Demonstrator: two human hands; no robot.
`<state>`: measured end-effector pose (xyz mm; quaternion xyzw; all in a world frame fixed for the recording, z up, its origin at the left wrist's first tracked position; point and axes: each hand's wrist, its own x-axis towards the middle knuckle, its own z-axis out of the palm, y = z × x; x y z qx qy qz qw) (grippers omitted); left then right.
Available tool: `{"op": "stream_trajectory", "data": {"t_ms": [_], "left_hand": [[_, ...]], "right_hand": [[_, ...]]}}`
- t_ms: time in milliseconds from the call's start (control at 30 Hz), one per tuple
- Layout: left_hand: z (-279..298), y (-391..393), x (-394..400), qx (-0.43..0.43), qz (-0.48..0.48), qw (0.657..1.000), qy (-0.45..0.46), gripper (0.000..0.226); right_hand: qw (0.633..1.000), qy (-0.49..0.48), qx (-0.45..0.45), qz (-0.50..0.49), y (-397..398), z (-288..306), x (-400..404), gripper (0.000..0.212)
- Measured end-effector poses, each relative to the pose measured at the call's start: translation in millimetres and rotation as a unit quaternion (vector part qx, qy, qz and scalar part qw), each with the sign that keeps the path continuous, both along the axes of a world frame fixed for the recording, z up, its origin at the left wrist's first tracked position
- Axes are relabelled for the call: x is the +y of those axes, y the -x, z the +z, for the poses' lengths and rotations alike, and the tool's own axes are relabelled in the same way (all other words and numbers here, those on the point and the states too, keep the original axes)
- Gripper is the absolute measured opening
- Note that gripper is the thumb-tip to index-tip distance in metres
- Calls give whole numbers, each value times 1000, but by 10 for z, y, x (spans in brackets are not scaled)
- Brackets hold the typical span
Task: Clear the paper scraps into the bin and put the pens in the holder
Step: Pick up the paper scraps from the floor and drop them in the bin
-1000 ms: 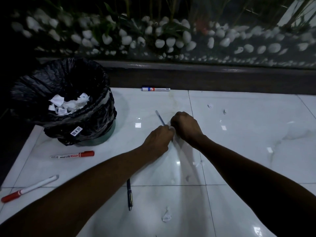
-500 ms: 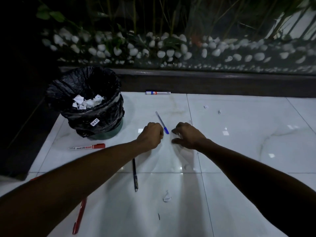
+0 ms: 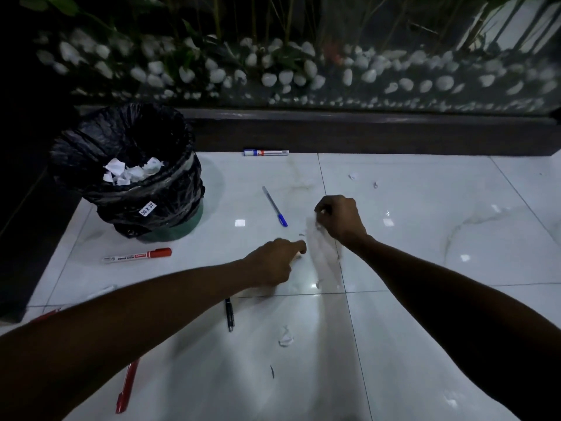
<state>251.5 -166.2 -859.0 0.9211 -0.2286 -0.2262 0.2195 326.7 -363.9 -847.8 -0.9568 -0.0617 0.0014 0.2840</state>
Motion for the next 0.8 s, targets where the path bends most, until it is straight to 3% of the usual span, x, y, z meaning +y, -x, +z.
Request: {"op": "stream_trajectory", "data": {"t_ms": [133,200,267,333,400,500,533,667,800], "left_hand": [[-165,106,-97,1,-73,997,-27,65],[-190,104,-127,4,-63,998,-15,60],[-167,90,-154,-2,-51,999,5,41],[-170,84,-176,-24,-40,999,5,23],[-165,91,-201,-41,-28,999,-2,11],[-170,134,-233,-37,-19,999,-4,33],[-186,144,-239,-36,-23,999,-13,38],[-224,111,-275,-12,-11,1000,-13,25],[-154,-6,-268,24,29,999,15,30]], "right_hand": [[997,-11,20,-70,-275,-77,-112,41],[998,13,41,-51,-400,-160,-95,29],[997,52,53,-13,-446,-251,-63,13],[996,76,38,10,-444,-360,-59,30],[995,90,-1,48,-367,-374,-51,61],[985,116,-5,130,-183,-307,-17,75],[980,123,-5,153,-117,-298,-14,70],[975,101,-50,190,82,-365,20,19],[979,124,-36,158,141,-275,132,20]]}}
